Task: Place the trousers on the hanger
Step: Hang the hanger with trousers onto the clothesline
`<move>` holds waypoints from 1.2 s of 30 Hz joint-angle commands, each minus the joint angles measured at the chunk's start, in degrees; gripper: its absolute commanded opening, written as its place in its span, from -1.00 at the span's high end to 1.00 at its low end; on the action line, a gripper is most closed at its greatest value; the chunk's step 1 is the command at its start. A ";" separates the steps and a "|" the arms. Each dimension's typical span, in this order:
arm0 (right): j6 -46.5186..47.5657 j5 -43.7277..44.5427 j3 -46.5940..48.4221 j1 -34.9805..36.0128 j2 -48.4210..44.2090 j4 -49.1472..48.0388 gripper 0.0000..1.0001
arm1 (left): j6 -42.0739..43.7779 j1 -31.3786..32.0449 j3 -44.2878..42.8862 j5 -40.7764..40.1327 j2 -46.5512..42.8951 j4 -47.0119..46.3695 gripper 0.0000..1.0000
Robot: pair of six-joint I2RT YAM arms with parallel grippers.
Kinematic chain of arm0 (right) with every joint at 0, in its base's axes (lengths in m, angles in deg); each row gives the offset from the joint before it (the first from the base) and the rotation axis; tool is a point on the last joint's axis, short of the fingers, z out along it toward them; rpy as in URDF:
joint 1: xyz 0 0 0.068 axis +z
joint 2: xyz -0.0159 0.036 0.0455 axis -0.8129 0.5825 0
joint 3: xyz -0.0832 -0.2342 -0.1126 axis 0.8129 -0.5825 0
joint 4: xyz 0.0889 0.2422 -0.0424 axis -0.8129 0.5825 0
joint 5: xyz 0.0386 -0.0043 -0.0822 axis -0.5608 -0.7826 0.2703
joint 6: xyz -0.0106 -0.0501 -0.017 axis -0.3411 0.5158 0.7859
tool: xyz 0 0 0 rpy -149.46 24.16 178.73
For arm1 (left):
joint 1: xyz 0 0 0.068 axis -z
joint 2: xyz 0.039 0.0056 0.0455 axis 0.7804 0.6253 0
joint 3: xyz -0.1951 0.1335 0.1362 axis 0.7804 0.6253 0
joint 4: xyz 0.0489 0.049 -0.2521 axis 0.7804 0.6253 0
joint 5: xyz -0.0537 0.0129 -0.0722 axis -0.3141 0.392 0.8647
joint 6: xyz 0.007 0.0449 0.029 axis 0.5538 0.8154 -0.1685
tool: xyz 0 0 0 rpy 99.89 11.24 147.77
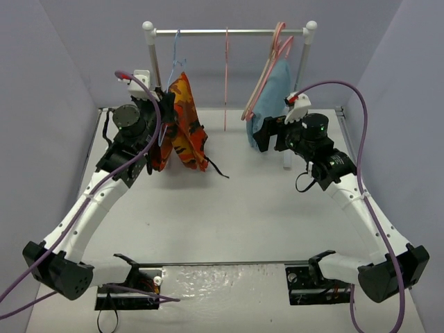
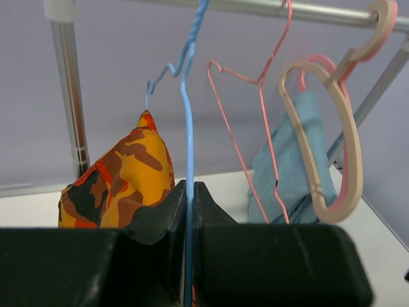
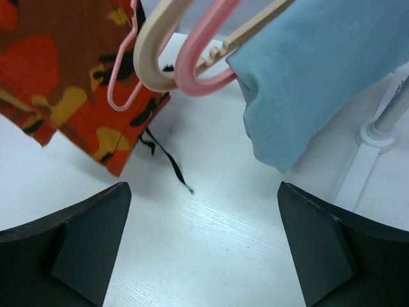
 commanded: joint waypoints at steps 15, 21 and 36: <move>1.54 8.13 -0.97 -1.77 -10.63 4.00 -1.00 | -5.39 -6.08 -25.92 7.53 19.50 -22.30 1.00; 1.68 9.16 -1.06 -1.82 -10.95 4.42 -1.00 | -9.71 -6.30 -20.70 7.49 19.44 -25.99 1.00; 2.32 12.76 0.06 -2.13 -10.38 4.61 -1.00 | -7.88 -6.86 -9.88 6.01 12.66 -17.94 -0.01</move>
